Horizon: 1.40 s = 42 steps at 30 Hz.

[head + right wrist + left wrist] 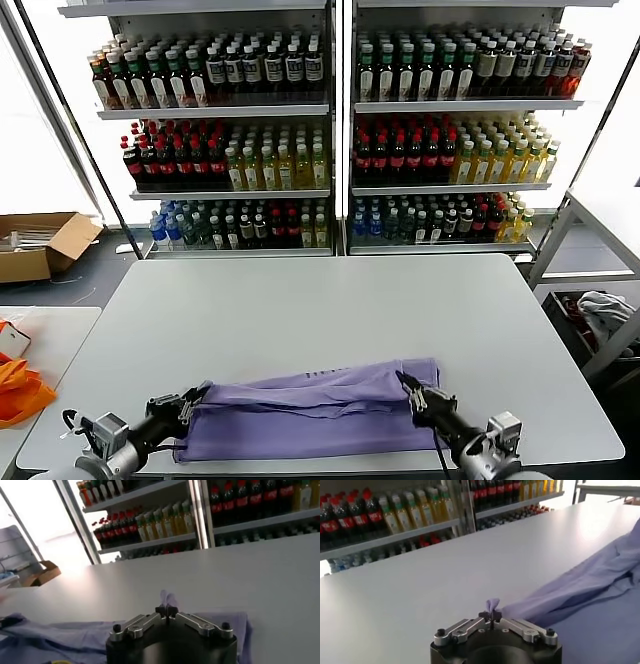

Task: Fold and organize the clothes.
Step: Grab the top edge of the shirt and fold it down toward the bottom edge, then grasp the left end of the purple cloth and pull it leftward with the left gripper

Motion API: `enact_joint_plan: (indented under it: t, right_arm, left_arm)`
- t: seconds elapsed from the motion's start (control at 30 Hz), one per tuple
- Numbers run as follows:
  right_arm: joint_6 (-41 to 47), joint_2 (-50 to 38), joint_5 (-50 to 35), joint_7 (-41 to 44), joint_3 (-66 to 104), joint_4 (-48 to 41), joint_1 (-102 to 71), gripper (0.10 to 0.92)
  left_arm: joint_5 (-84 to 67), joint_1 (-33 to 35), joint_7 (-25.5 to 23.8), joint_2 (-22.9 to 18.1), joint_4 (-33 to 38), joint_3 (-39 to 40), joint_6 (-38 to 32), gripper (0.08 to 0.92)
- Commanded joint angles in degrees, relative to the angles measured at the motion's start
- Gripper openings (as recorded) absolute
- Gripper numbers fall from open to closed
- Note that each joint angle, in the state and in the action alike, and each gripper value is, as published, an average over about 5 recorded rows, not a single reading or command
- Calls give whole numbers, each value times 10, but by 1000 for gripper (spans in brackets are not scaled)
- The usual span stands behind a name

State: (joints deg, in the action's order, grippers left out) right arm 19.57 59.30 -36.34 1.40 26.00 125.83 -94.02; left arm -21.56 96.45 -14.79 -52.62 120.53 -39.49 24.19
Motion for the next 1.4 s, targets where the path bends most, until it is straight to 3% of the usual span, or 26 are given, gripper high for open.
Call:
enact_joint_plan:
  t: [0.03, 0.27, 0.4, 0.53, 0.67, 0.83, 1.07, 1.4]
  right_arm:
    - [-27, 6, 32, -12, 20, 33, -71, 128]
    - [-80, 21, 75, -6, 87, 51, -64, 310]
    - [-118, 37, 87, 1, 126, 52, -64, 423]
    - [-147, 59, 87, -1, 152, 53, -76, 544]
    - [-190, 73, 95, 7, 165, 52, -97, 657]
    - [-221, 76, 104, 17, 167, 51, -115, 789]
    - [-206, 82, 89, 15, 148, 64, -113, 822]
    - [-192, 79, 60, 13, 143, 70, -105, 823]
  left_arm:
    - [31, 47, 3, -13, 28, -34, 4, 131]
    - [0, 59, 43, -24, 78, -80, 10, 326]
    - [-67, 75, 109, -46, 111, -79, 14, 438]
    - [-150, 91, 192, -114, 140, -43, 22, 560]
    - [-122, 101, 235, -186, 133, -5, 12, 672]
    - [-86, 96, 312, -231, 100, 45, 11, 797]
    - [-82, 51, 361, -253, 58, 62, 9, 822]
    - [-43, 35, 354, -255, 32, 81, 11, 822]
